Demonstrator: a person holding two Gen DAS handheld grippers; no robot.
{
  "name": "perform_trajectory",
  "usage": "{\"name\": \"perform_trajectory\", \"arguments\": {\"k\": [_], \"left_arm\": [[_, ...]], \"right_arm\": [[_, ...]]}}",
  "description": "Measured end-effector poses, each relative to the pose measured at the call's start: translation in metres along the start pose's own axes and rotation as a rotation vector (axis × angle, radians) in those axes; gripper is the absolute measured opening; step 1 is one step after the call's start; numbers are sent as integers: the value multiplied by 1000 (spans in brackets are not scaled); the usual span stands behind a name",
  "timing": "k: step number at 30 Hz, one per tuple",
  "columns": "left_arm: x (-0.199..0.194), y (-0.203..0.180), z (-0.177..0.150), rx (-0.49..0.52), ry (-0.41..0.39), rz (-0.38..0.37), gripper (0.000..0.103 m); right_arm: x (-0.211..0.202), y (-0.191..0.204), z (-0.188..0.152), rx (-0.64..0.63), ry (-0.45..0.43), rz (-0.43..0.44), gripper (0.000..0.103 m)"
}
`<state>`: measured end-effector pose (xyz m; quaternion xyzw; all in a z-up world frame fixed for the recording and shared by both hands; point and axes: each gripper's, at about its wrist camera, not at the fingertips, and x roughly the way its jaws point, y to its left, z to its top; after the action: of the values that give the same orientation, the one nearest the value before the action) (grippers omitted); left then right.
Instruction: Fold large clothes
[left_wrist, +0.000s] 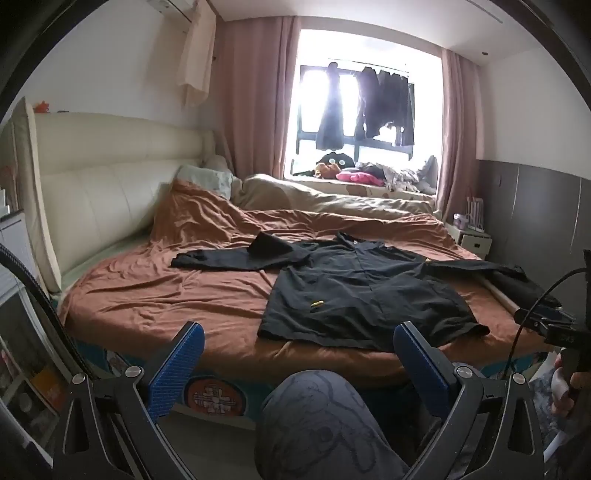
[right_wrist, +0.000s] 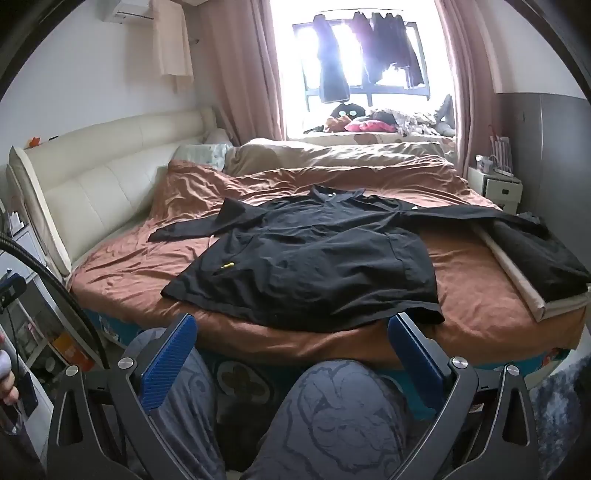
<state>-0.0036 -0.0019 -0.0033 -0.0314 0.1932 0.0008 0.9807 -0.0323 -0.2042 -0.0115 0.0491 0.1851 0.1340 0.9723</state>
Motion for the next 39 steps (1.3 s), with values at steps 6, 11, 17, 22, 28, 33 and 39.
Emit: {"name": "perform_trajectory", "arguments": {"k": [6, 11, 17, 22, 28, 33, 39], "left_arm": [[-4, 3, -2, -3, -5, 0, 103], [-9, 4, -3, -16, -4, -4, 103], [-15, 2, -1, -13, -7, -1, 103], [-20, 4, -2, -16, -16, 1, 103], [-27, 11, -4, -35, -51, -10, 103], [-31, 18, -5, -56, -63, -9, 103], [-34, 23, -6, -82, -79, -19, 103]], "right_arm": [[-1, 4, -1, -18, 4, -21, 103], [-5, 9, -1, -37, -11, -35, 103], [-8, 11, -3, -48, -38, -61, 103], [-7, 13, -5, -46, -38, -51, 103], [-10, 12, -3, -44, -36, -56, 103], [-16, 8, 2, -24, -36, -66, 103], [-24, 10, 1, -27, -41, -69, 103]]}}
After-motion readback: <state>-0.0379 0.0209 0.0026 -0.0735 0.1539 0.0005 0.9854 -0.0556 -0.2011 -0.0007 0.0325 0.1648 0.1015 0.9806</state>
